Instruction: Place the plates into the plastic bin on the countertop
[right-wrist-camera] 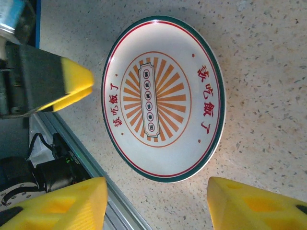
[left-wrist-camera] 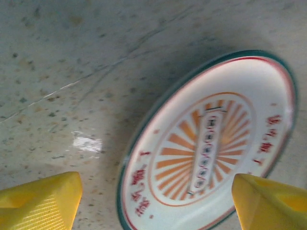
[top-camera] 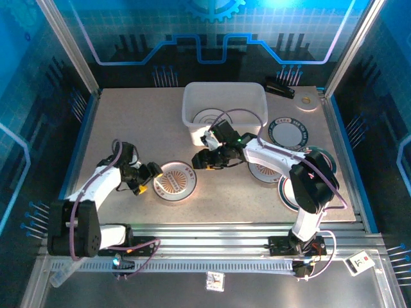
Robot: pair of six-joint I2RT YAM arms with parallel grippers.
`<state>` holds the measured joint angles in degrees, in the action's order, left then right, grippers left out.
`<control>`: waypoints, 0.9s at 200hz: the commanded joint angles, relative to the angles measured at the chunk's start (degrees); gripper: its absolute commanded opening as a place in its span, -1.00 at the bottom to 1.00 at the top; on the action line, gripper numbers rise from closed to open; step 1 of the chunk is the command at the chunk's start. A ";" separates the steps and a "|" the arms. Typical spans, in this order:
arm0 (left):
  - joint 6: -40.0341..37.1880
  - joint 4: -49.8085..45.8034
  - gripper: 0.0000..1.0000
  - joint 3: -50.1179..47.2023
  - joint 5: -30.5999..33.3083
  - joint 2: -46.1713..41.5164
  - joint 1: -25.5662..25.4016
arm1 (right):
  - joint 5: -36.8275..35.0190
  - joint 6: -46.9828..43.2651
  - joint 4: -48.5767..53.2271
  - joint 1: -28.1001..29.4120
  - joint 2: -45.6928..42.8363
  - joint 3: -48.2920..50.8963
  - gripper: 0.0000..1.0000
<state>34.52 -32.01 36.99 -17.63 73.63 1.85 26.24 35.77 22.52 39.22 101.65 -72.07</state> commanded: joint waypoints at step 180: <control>-4.21 5.83 0.05 1.23 -1.57 9.96 -3.43 | 3.03 0.77 -2.64 -0.34 1.02 0.65 0.02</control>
<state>31.33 -26.57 37.19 -19.86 82.06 -0.73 27.94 36.05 21.28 39.20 102.02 -72.07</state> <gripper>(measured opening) 0.549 0.516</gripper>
